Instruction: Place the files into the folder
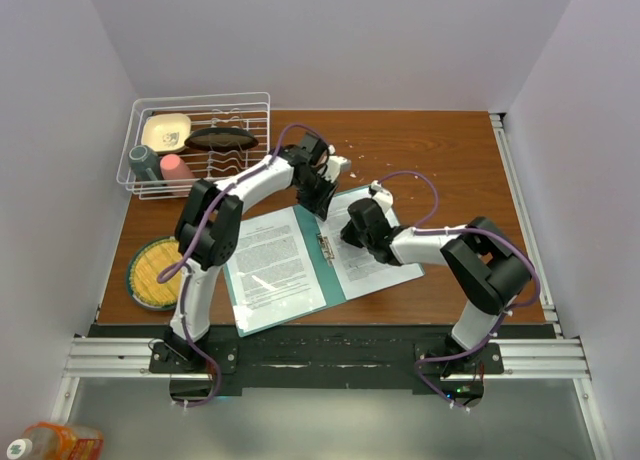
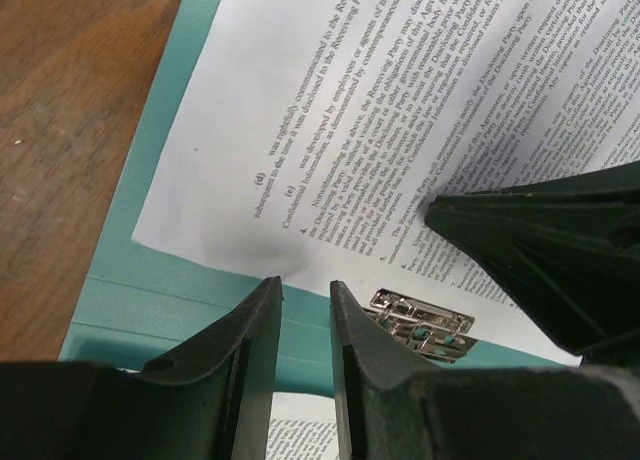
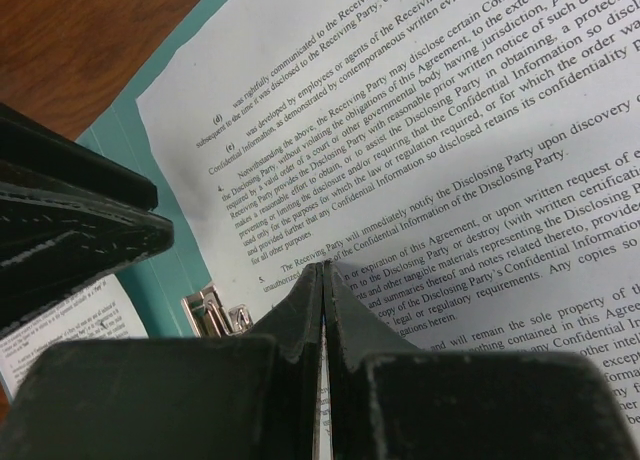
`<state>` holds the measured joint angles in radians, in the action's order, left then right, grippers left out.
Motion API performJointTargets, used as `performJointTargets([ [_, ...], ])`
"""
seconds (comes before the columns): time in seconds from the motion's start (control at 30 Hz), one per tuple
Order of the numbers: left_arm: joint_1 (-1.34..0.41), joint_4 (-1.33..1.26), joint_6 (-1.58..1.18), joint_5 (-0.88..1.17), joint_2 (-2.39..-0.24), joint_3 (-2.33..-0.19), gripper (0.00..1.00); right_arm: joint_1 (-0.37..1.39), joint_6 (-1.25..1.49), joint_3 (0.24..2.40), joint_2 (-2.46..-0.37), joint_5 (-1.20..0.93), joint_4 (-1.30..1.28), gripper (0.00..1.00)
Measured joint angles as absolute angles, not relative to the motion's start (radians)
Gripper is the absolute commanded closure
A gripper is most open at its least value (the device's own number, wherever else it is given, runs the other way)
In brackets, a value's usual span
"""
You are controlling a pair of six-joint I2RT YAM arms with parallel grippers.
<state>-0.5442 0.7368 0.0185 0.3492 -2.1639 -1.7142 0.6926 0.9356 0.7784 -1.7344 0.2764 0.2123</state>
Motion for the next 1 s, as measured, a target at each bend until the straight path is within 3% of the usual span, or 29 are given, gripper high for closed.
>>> performJointTargets([
  [0.47, -0.617, 0.719, 0.021, 0.183, -2.199, -1.711, 0.69, 0.717, 0.969, 0.762, -1.738, 0.306, 0.247, 1.0],
  [0.57, -0.629, 0.703, 0.022, 0.151, -2.189, -1.694, 0.56, 0.719, 0.976, 0.756, -1.736, 0.312, 0.254, 1.0],
  [0.63, -0.638, 0.692, 0.022, 0.137, -2.181, -1.68, 0.52, 0.721, 0.986, 0.747, -1.734, 0.317, 0.265, 1.0],
  [0.67, -0.644, 0.688, 0.023, 0.132, -2.177, -1.676, 0.39, 0.722, 0.992, 0.741, -1.732, 0.32, 0.271, 1.0],
  [0.73, -0.656, 0.676, 0.025, 0.119, -2.168, -1.661, 0.24, 0.726, 1.006, 0.725, -1.726, 0.325, 0.283, 1.0],
  [1.0, -0.663, 0.662, 0.019, 0.054, -2.136, -1.614, 0.2, 0.739, 1.051, 0.672, -1.716, 0.339, 0.35, 1.0],
])
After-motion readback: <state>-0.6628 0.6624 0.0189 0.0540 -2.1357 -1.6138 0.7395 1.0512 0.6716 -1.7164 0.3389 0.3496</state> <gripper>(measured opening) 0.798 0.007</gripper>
